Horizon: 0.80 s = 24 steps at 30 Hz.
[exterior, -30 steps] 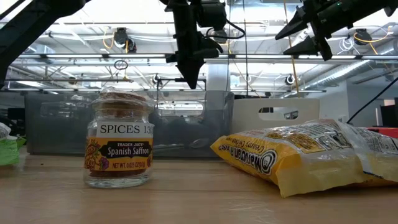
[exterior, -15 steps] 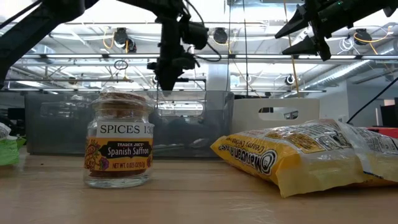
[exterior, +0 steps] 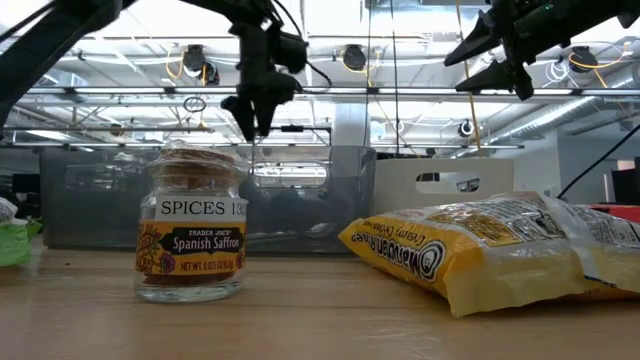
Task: Pick & Place Food Item
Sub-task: Put the blue pack into the left gray bin
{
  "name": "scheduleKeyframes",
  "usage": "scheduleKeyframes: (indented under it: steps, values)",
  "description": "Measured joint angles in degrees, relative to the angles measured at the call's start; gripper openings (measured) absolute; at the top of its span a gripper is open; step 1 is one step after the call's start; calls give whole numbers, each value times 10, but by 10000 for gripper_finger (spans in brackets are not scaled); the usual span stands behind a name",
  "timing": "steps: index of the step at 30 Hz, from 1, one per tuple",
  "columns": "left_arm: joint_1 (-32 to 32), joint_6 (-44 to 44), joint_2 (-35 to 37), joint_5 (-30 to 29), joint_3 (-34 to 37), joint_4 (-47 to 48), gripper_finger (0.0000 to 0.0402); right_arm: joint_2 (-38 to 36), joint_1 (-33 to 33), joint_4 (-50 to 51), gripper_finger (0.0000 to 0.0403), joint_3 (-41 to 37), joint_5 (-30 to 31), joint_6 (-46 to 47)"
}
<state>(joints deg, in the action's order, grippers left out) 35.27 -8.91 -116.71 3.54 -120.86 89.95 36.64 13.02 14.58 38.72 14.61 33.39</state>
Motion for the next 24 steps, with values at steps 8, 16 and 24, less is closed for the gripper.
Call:
scheduleKeyframes:
  steps: [8, 16, 24]
  values:
    - [33, -50, 142, 29, 151, -48, 255, 0, 0, 3, 251, 0, 0, -34]
    - [26, -171, 364, 131, 438, -293, 255, 1, 0, -19, 251, 0, 1, -58]
    - [14, -300, 449, 217, 662, -472, 255, 31, 1, -103, 251, 0, -63, -55]
